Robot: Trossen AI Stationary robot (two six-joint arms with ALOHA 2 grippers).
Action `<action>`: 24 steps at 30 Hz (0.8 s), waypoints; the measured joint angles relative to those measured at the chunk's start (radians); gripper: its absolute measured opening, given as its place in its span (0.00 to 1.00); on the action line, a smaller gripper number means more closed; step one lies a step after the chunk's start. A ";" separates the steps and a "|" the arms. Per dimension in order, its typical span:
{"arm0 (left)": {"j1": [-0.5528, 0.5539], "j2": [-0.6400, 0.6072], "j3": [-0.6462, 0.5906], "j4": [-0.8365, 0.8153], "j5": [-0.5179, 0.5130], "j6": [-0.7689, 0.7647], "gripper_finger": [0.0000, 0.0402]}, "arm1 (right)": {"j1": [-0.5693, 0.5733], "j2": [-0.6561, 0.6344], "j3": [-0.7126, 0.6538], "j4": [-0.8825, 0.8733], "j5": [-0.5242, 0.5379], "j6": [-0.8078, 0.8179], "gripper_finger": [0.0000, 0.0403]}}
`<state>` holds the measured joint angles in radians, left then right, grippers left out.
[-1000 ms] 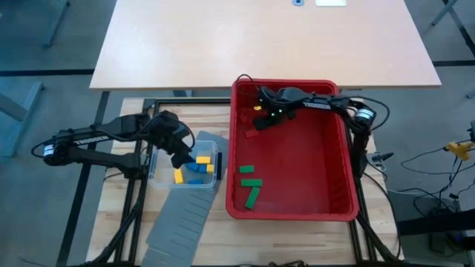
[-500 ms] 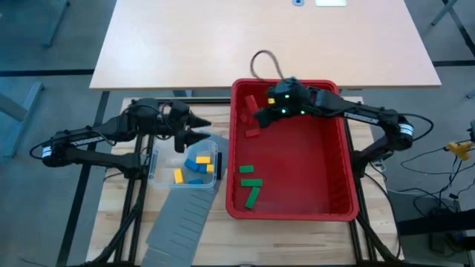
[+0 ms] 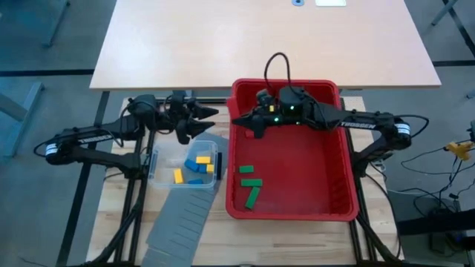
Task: Sort blocks
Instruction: Remove the red block from the red bin
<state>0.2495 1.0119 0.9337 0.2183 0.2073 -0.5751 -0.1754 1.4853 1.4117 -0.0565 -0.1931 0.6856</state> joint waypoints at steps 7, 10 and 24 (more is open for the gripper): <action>0.004 0.084 -0.001 0.092 -0.008 -0.060 0.78 | 0.047 0.052 0.000 0.107 -0.020 0.021 0.09; 0.003 0.113 -0.001 0.148 -0.008 -0.084 0.78 | 0.057 0.069 0.000 0.108 -0.027 0.039 0.09; 0.002 0.147 0.007 0.170 0.052 -0.121 0.08 | 0.073 0.082 0.000 0.120 -0.037 0.007 0.09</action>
<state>0.2512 1.1587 0.9405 0.3884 0.2596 -0.6962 -0.1028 1.5677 1.4119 0.0638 -0.2302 0.6922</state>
